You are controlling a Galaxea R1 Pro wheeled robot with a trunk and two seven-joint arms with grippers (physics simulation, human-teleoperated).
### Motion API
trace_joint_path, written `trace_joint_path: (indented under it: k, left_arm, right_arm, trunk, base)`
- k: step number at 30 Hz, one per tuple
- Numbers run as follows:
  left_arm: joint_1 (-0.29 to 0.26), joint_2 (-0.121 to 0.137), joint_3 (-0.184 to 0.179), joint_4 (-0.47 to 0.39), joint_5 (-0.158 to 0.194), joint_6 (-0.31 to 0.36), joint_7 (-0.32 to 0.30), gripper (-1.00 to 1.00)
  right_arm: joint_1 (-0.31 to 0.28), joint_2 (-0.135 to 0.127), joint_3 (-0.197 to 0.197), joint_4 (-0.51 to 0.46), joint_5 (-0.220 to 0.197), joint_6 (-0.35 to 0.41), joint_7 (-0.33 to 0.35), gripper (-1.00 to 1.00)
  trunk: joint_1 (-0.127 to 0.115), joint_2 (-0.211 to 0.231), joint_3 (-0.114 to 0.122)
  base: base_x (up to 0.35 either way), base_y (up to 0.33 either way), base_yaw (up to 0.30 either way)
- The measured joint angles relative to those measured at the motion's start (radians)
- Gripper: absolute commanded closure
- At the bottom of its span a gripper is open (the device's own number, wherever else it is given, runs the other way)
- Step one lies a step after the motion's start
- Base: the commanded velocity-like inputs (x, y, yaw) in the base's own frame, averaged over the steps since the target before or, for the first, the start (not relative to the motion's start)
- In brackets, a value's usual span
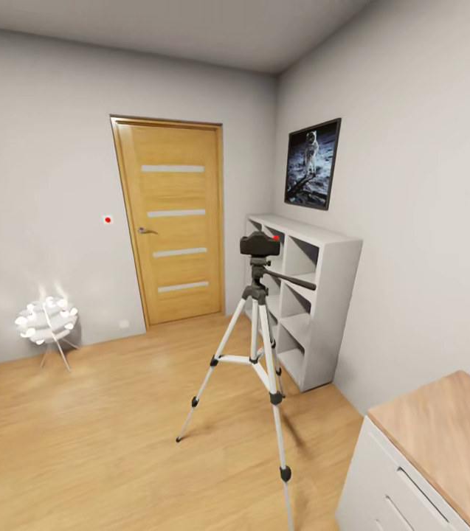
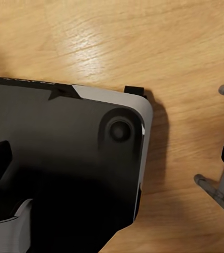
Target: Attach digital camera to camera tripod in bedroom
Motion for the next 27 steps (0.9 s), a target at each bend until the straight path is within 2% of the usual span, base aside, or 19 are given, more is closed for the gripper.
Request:
trace_joint_path:
  k: [13, 27]
  left_arm:
    - [0.000, -0.002, -0.005, -0.007, -0.004, -0.002, 0.000, -1.00]
    - [-0.001, -0.002, -0.007, -0.008, -0.004, -0.002, 0.000, -1.00]
  right_arm:
    - [0.000, -0.002, 0.000, 0.000, 0.002, 0.000, 0.001, -1.00]
    - [0.000, -0.005, 0.009, -0.001, 0.015, 0.005, 0.003, -1.00]
  trunk:
    - [0.000, 0.000, 0.020]
    - [0.000, 0.000, 0.023]
  base:
    - [0.000, 0.000, 0.000]
    - [0.000, 0.000, 0.000]
